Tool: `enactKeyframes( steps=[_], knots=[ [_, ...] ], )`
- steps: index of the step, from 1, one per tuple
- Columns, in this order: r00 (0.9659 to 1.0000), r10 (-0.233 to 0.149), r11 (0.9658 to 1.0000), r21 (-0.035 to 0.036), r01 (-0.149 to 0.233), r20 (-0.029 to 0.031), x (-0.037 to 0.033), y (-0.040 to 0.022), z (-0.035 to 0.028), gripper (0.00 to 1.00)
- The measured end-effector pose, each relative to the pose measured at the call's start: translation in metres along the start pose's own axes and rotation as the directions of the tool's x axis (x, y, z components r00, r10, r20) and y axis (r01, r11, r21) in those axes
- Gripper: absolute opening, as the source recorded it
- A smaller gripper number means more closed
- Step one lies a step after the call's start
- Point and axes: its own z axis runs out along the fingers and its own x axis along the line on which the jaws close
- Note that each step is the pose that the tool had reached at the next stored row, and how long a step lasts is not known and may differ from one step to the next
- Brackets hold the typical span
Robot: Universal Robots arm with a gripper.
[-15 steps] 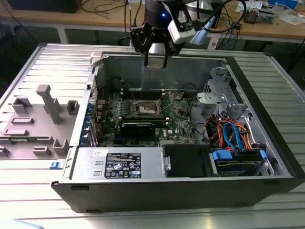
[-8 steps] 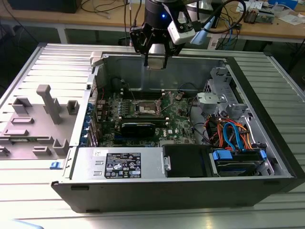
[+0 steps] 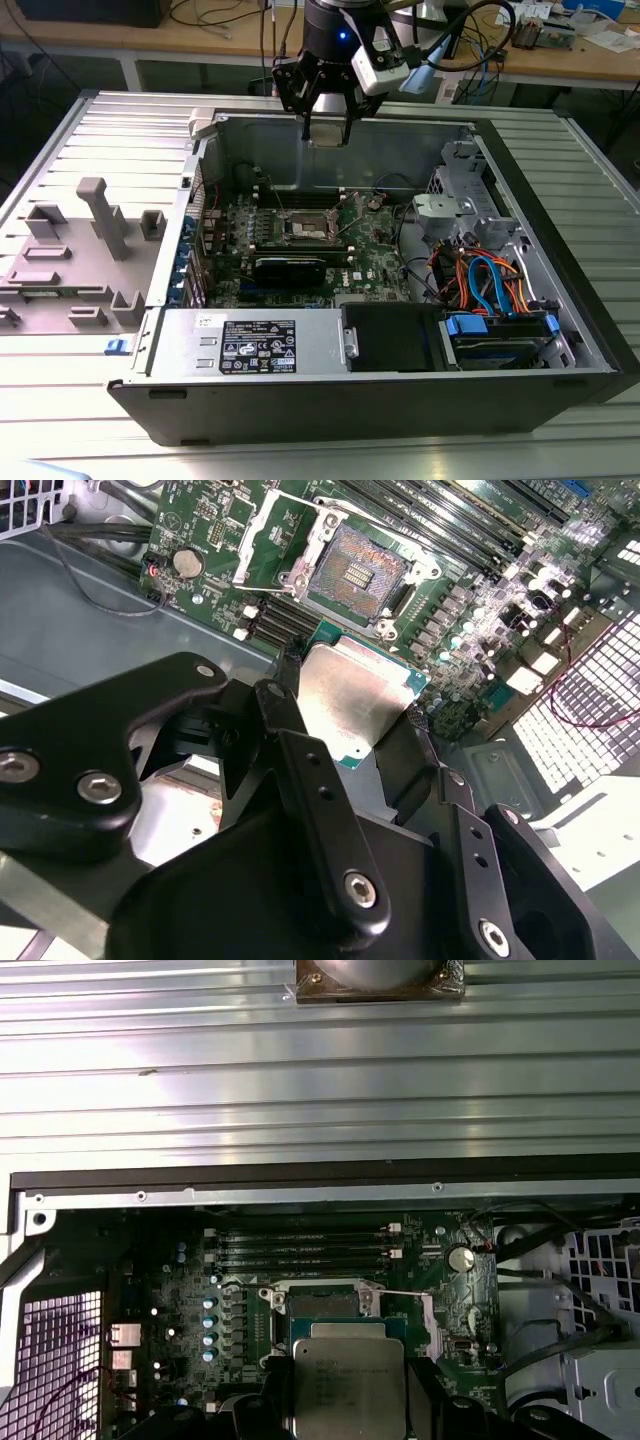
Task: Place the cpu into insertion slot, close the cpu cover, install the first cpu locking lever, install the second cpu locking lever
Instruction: 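Place the cpu into insertion slot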
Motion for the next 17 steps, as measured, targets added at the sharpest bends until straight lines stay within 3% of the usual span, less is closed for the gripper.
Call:
enactKeyframes(
  steps=[17],
  knots=[
    [0.9993,0.037,0.9993,-0.0008,-0.037,0.0033,0.0000,0.0000,0.0000,0.55]
  ],
)
